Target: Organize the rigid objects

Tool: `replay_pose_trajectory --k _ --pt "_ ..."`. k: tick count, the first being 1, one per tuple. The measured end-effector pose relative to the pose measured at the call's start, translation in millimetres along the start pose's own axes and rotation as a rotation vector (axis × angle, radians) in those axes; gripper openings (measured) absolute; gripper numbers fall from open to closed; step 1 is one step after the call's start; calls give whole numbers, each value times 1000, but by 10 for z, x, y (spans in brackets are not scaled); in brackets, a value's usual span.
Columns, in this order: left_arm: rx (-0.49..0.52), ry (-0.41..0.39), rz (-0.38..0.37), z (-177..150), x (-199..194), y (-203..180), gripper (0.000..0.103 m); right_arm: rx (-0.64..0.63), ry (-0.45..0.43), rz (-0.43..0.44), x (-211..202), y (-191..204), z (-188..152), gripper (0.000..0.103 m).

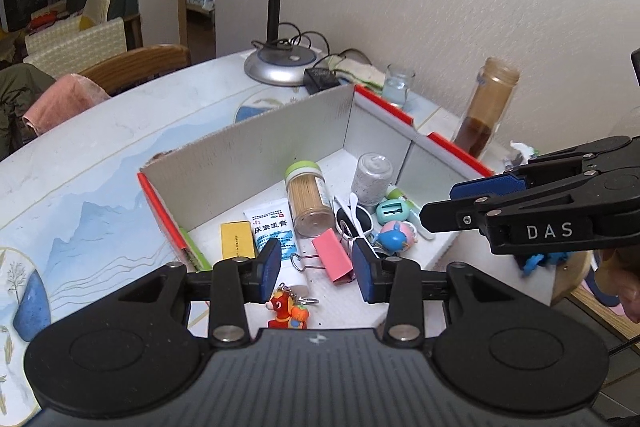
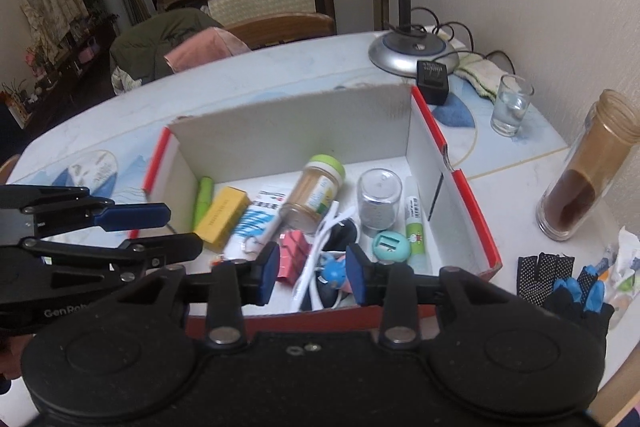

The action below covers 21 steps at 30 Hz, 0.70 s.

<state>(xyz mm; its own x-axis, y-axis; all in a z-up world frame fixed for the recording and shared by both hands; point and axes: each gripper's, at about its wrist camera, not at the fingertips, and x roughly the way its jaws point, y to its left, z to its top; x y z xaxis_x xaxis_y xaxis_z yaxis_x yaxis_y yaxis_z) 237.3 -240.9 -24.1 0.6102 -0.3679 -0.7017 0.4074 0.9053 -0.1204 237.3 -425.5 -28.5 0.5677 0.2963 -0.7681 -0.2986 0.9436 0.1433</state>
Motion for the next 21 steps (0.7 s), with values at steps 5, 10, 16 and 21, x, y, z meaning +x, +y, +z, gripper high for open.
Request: replay_pose_trajectory --k 5,10,16,21 --pt "-4 -39 -8 -63 -236 63 56 11 -51 -1 -201 153 -71 45" --pt "-6 -70 -10 -120 -446 139 60 17 -89 7 -344 283 -155 58" --pt "-6 -111 6 -206 -667 221 70 36 -141 23 -499 411 -278 75" --pt "-10 -136 29 -290 -799 280 80 43 -180 24 -618 503 -366 86"
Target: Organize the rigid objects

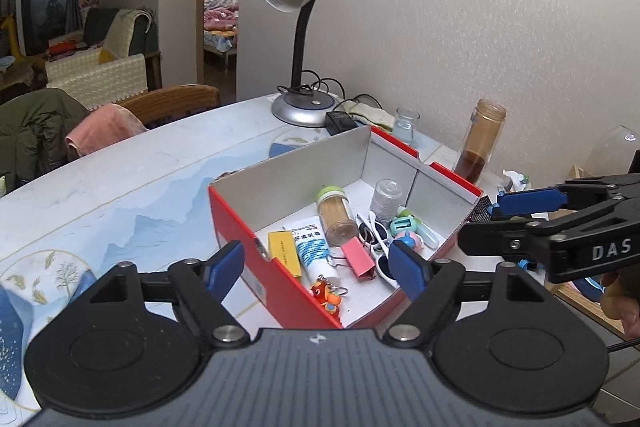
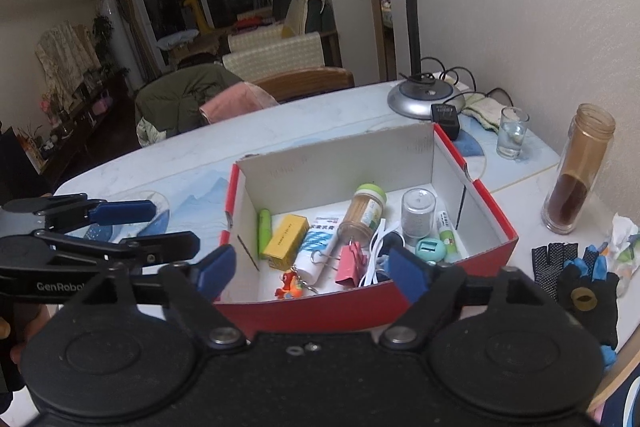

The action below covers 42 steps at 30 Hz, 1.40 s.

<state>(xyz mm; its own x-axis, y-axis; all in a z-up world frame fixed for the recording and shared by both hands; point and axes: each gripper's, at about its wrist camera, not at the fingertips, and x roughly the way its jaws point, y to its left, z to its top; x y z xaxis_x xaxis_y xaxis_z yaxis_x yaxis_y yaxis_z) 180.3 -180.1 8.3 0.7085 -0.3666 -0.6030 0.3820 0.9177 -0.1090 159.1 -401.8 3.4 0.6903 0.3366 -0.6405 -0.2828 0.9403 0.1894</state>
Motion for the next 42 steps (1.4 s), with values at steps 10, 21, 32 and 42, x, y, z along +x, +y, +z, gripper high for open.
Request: replay_pose_trajectory --k 10,21,32,42 --pt "-34 -8 -15 -182 -153 79 103 1 -91 5 -254 172 -178 103" --pt "-36 -48 -42 -255 -323 23 103 47 -104 -72 -379 230 -386 103" --pt "-39 -56 -71 -276 -333 -46 103 68 -111 -80 -437 201 -466 103" --pt "-39 -44 -65 -293 -313 -56 103 66 -98 -79 -427 196 -483 103"
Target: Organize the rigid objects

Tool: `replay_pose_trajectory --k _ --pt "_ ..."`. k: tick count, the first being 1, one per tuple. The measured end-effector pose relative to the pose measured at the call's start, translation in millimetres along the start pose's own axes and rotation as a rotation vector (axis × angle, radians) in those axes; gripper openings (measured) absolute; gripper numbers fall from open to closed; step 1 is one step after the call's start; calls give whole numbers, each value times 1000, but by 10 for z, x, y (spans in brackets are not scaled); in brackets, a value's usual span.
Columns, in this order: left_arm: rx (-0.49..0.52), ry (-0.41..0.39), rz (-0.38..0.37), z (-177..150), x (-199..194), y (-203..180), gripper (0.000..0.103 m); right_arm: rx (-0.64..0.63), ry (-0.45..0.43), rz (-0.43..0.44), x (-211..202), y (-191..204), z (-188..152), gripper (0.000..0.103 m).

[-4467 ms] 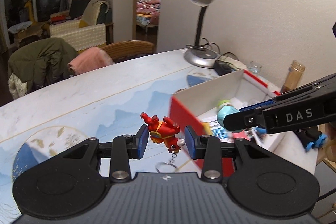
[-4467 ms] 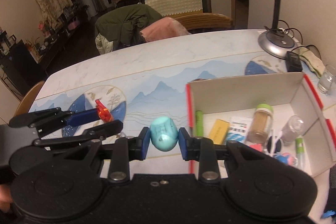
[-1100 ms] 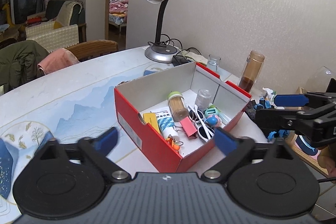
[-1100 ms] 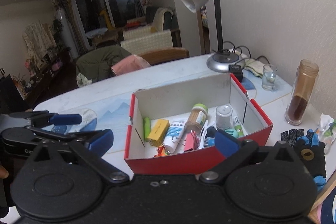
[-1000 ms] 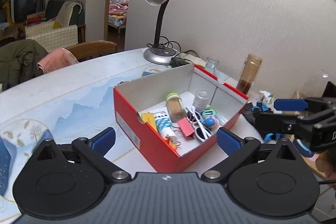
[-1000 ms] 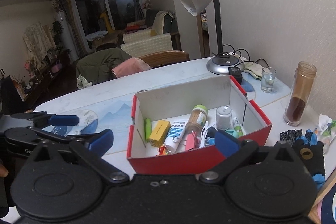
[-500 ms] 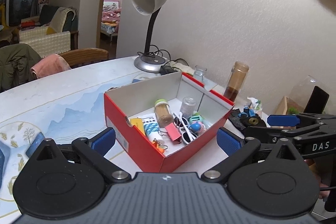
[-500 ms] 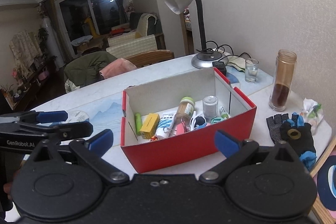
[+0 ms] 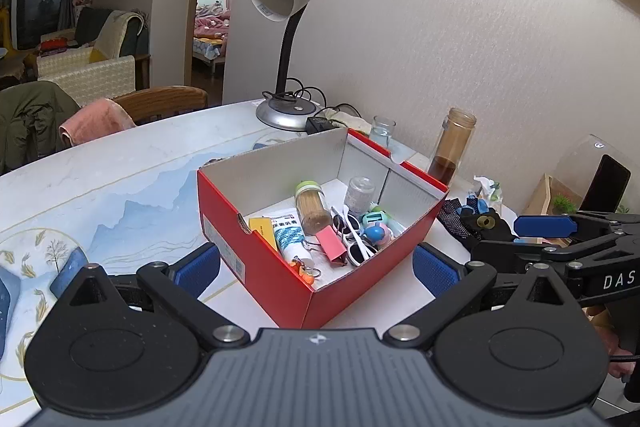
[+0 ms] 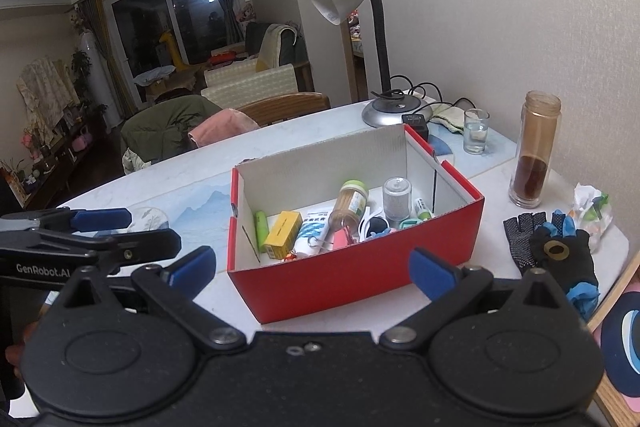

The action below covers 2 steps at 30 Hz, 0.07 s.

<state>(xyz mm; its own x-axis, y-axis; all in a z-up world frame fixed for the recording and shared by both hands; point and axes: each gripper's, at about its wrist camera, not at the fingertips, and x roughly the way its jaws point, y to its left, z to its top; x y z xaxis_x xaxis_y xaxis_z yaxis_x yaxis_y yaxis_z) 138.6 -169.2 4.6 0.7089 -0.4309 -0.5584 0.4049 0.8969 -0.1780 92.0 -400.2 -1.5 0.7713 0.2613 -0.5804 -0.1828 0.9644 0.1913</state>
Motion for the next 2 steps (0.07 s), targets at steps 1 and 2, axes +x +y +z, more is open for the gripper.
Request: replay_pose_trajectory --k 1,2 --pt "2 0 8 -3 -1 0 103 0 1 1 0 0 -2 103" --pt "4 1 16 -6 -5 4 103 0 2 1 3 5 -3 103"
